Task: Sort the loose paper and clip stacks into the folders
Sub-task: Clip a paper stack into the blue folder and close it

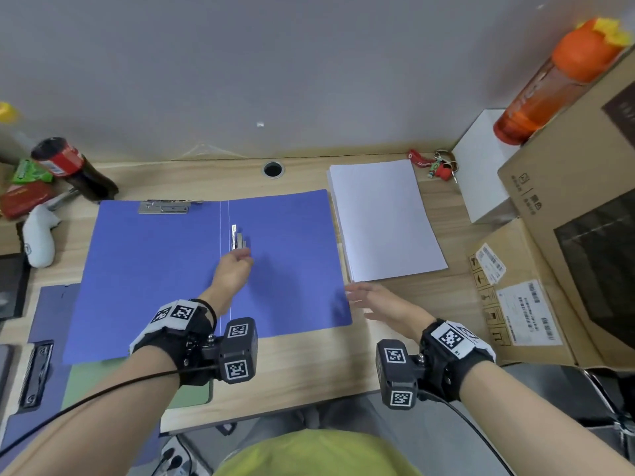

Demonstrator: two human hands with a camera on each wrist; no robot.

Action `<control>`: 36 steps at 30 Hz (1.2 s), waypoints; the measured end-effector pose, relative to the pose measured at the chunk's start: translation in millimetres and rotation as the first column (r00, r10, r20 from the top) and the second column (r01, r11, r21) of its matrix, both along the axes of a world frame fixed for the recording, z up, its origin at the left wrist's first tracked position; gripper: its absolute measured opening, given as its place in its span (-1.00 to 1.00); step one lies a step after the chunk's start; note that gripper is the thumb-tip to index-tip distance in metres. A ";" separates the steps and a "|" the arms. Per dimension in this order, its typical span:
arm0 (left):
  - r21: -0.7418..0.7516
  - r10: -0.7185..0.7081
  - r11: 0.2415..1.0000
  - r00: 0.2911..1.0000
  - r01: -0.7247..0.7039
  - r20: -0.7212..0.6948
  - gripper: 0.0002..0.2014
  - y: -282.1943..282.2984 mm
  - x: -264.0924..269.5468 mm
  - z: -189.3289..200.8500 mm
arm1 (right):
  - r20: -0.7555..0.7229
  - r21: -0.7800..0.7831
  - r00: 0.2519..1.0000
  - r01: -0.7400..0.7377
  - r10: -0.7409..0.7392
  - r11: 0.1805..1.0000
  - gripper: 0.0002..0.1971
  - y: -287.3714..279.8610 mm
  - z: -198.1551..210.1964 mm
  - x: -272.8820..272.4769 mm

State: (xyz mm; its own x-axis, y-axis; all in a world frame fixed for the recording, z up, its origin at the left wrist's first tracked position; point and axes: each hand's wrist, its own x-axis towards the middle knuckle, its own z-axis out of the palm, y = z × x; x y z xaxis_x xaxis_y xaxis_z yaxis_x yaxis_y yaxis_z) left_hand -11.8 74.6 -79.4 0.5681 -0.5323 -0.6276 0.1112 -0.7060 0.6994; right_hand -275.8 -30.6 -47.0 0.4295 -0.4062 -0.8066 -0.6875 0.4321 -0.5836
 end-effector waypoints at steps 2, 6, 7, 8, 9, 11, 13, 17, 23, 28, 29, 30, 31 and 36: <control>-0.031 -0.050 0.998 0.997 0.048 -0.057 -0.64 -17.6 -15.8 7.8 | 0.018 -0.036 0.997 0.072 -0.072 0.997 -0.72 -15.9 5.5 -13.3; -0.055 -0.149 0.988 0.975 0.142 -0.165 -0.67 -53.6 -51.9 15.4 | 0.011 -0.227 0.959 0.277 -0.282 0.934 -0.77 -54.2 11.3 -44.4; -0.058 -0.161 0.987 0.970 0.153 -0.183 -0.67 -61.1 -60.7 16.2 | 0.004 -0.275 0.947 0.309 -0.320 0.911 -0.77 -63.0 12.1 -51.9; -0.060 -0.173 0.985 0.964 0.164 -0.201 -0.67 -68.3 -69.6 16.8 | -0.006 -0.316 0.938 0.327 -0.347 0.891 -0.77 -71.4 12.5 -59.7; -0.064 -0.183 0.983 0.959 0.173 -0.218 -0.67 -75.1 -77.6 16.1 | -0.016 -0.345 0.930 0.339 -0.366 0.875 -0.77 -78.9 13.1 -67.0; -0.061 -0.209 0.978 0.947 0.200 -0.244 -0.66 -86.7 -91.1 14.5 | -0.033 -0.374 0.918 0.356 -0.396 0.857 -0.76 -91.7 8.9 -80.1; -0.057 -0.225 0.974 0.941 0.218 -0.252 -0.64 -96.0 -101.5 12.9 | -0.055 -0.393 0.913 0.352 -0.404 0.849 -0.74 -100.8 3.3 -89.0; -0.047 -0.193 0.981 0.937 0.188 -0.292 -0.73 -109.0 -116.1 6.8 | -0.105 -0.412 0.926 0.292 -0.363 0.863 -0.54 -113.2 -2.9 -97.1; -0.028 -0.104 0.995 0.940 0.100 -0.324 -0.82 -117.7 -129.2 0.7 | -0.136 -0.283 0.958 0.207 -0.253 0.936 -0.45 -123.1 -15.0 -102.1; -0.026 -0.102 0.995 0.942 0.099 -0.319 -0.72 -118.0 -131.2 0.0 | -0.097 -0.246 0.958 0.240 -0.270 0.939 -0.53 -125.5 -12.9 -109.1; -0.023 -0.100 0.995 0.945 0.098 -0.312 -0.70 -117.7 -131.5 1.1 | -0.093 -0.252 0.956 0.246 -0.277 0.936 -0.53 -126.4 -14.0 -110.1; -0.019 -0.095 0.995 0.946 0.093 -0.309 -0.63 -117.6 -131.3 0.4 | -0.093 -0.259 0.953 0.255 -0.287 0.932 -0.52 -127.6 -16.1 -111.1; -0.016 -0.083 0.996 0.947 0.082 -0.310 -0.58 -117.6 -131.6 1.5 | -0.087 -0.266 0.950 0.268 -0.300 0.926 -0.51 -128.5 -18.2 -111.6; -0.027 -0.009 1.000 0.949 0.000 -0.316 -0.55 -117.6 -133.4 5.4 | -0.054 -0.278 0.940 0.310 -0.336 0.909 -0.51 -131.6 -18.4 -114.0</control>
State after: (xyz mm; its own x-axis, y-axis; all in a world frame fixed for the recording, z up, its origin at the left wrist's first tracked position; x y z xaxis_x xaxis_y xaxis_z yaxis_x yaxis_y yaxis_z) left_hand -145.2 -42.9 -74.0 0.3406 -0.5529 -0.7604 0.3264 -0.6889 0.6472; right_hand -389.8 -162.2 -65.5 0.1631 -0.7109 -0.6841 -0.5958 0.4817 -0.6426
